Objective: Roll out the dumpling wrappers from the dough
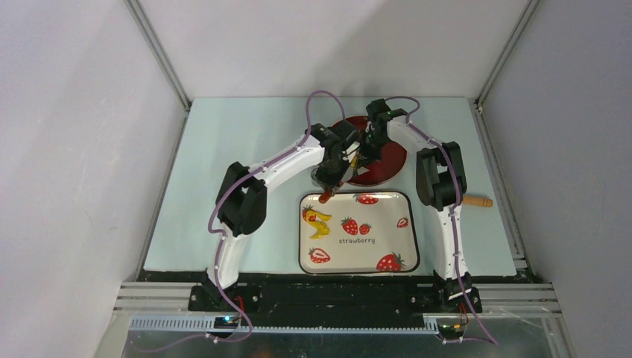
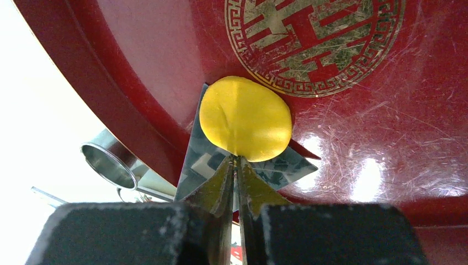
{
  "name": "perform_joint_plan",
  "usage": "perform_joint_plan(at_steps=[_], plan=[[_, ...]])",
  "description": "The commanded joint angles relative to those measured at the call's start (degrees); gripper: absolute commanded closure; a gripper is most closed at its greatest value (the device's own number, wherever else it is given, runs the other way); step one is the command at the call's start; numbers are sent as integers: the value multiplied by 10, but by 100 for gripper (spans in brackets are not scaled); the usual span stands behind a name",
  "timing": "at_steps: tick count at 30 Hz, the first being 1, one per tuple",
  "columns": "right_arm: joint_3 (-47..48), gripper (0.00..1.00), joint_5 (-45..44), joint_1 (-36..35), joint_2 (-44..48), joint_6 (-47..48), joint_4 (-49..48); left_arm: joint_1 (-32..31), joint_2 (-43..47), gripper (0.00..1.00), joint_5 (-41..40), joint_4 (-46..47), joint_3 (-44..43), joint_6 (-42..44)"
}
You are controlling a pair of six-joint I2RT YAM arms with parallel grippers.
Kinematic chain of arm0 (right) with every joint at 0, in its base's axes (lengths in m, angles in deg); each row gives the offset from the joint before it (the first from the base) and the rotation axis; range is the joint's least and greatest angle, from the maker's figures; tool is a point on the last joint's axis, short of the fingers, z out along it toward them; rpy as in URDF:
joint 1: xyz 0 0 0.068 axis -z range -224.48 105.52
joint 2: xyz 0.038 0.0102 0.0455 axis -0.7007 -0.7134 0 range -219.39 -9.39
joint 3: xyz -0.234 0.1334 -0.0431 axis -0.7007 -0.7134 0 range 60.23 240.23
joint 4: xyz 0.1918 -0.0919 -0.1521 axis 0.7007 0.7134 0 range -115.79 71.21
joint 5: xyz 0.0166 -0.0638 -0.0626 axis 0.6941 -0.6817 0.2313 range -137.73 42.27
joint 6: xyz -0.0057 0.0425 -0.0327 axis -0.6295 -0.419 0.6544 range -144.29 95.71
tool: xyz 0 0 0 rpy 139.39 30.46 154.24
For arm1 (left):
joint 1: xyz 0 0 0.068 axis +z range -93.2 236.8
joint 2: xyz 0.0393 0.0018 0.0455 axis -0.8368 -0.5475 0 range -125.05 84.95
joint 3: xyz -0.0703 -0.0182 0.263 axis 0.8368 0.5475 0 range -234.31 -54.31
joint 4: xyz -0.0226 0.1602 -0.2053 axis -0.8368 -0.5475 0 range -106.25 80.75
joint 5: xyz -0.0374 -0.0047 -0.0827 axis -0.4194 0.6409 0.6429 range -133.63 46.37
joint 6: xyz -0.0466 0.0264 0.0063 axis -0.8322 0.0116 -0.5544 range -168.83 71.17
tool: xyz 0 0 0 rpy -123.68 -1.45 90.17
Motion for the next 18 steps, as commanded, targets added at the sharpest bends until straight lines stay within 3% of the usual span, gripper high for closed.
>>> perform_joint_plan(at_steps=[1,18], plan=[[23,90,-20,-4,-19,5,8,3,31,100,3,3,-1,9],[33,90,-33,-6,-30,2,21,-6,102,100,-6,-6,56,-4]])
